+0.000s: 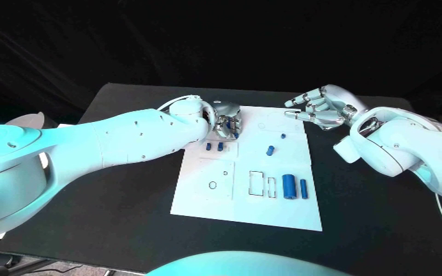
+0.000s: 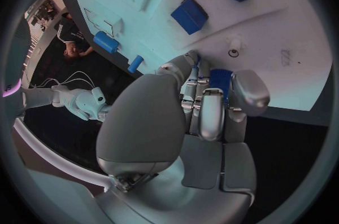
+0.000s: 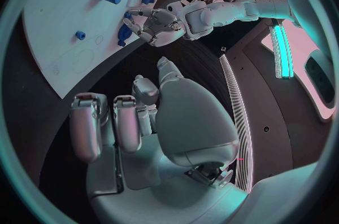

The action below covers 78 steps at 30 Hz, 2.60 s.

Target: Assemble the parts on the task board

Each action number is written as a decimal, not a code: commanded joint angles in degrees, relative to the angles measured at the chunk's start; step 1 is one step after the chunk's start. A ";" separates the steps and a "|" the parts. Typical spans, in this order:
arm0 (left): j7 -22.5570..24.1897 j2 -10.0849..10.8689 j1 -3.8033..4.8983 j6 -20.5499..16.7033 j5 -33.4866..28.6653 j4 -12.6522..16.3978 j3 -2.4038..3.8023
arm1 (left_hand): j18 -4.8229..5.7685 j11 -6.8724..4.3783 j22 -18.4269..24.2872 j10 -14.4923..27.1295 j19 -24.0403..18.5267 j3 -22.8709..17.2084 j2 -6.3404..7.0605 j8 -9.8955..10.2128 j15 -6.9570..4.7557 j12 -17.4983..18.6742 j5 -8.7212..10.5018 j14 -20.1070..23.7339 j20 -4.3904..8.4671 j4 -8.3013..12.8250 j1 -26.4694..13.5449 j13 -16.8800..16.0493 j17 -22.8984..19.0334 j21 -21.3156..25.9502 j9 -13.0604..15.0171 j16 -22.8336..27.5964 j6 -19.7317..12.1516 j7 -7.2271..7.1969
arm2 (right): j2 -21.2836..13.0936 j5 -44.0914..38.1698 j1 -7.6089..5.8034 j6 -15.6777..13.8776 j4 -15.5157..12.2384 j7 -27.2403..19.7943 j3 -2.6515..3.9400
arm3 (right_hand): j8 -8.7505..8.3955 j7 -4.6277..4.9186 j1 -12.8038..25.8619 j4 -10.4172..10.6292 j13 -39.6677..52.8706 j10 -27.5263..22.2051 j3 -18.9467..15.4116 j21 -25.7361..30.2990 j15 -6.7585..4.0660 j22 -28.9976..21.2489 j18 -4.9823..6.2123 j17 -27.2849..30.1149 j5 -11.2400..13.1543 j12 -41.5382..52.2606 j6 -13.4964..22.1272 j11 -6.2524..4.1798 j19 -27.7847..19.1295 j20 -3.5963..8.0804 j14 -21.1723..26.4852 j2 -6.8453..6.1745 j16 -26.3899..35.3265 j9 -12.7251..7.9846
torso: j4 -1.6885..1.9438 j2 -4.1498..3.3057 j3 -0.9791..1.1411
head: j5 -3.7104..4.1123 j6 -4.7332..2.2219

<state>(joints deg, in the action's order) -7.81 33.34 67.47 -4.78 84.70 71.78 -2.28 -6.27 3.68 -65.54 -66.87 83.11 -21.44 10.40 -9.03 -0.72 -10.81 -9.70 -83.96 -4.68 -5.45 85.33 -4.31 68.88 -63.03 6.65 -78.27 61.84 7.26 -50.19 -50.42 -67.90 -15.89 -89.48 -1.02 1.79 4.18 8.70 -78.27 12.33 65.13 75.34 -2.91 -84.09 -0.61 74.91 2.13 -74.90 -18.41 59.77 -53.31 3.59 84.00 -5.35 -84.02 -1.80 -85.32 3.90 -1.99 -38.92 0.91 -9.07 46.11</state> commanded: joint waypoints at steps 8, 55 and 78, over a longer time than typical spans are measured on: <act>-0.87 -0.47 -0.40 3.54 0.43 -0.37 -0.16 | 0.45 -0.03 -0.52 -1.11 0.26 -1.17 -0.57 0.47 -0.48 0.70 0.42 -2.22 0.19 0.27 -0.45 0.22 -0.25 -0.69 -0.24 -0.24 0.98 0.00 | 0.05 -0.28 0.03 0.55 -0.16 -0.48 0.00 | -0.06 0.00 -0.18 -0.18 0.09 -0.08 -0.31 0.14 -0.25 4.47 0.27 -7.67 -0.34 -0.09 -0.46 -0.08 0.70 0.21 -4.30 0.23 0.29 0.03 | 0.02 0.01 0.00 | -0.26 -0.53; 0.23 8.38 -0.28 -4.84 -5.01 7.31 2.07 | 1.36 -0.32 -5.38 -5.85 1.17 -8.29 -0.71 1.69 -0.74 4.40 0.47 -1.98 0.51 4.09 -2.34 0.15 -2.39 -5.50 -0.99 -0.09 4.98 0.24 | 0.02 -0.58 0.07 0.31 0.58 -1.09 0.00 | 0.03 -0.04 -0.40 -0.24 0.18 0.04 -0.26 0.14 -0.28 4.48 0.27 -7.76 -0.65 0.10 -0.62 -0.12 0.71 0.23 -4.32 0.49 0.24 0.05 | 0.15 0.02 -0.03 | 0.19 -3.36; -0.46 9.86 -0.45 -2.42 -5.30 6.73 2.00 | 1.36 -0.41 -5.49 -6.20 1.14 -8.52 -0.64 1.75 -0.79 4.58 0.50 -1.96 0.52 4.28 -2.68 0.08 -2.54 -5.56 -1.01 -0.09 5.27 0.14 | 0.03 -0.62 0.08 0.30 0.88 -1.26 0.00 | 0.03 -0.05 -0.53 -0.30 0.18 0.05 -0.22 0.14 -0.29 4.49 0.27 -7.75 -0.86 0.12 -0.64 -0.14 0.72 0.24 -4.33 0.57 0.25 0.05 | 0.07 0.01 0.01 | -0.84 -2.81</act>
<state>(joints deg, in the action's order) -7.97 43.23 67.02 -8.63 79.75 78.49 -0.31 -5.37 3.20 -70.98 -72.66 83.72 -29.64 9.67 -7.25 -1.13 -6.44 -9.24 -83.97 -4.07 -1.19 83.18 -4.13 66.41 -68.34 5.59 -78.27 66.56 7.45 -50.21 -50.53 -67.86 -15.89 -88.61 -1.65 1.79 4.18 8.52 -78.49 12.17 65.21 75.34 -3.07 -84.09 -0.61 74.92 2.13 -74.91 -19.08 59.77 -53.50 3.59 84.00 -5.35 -84.02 -1.58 -85.32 3.90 -1.93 -38.91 0.87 -9.77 43.23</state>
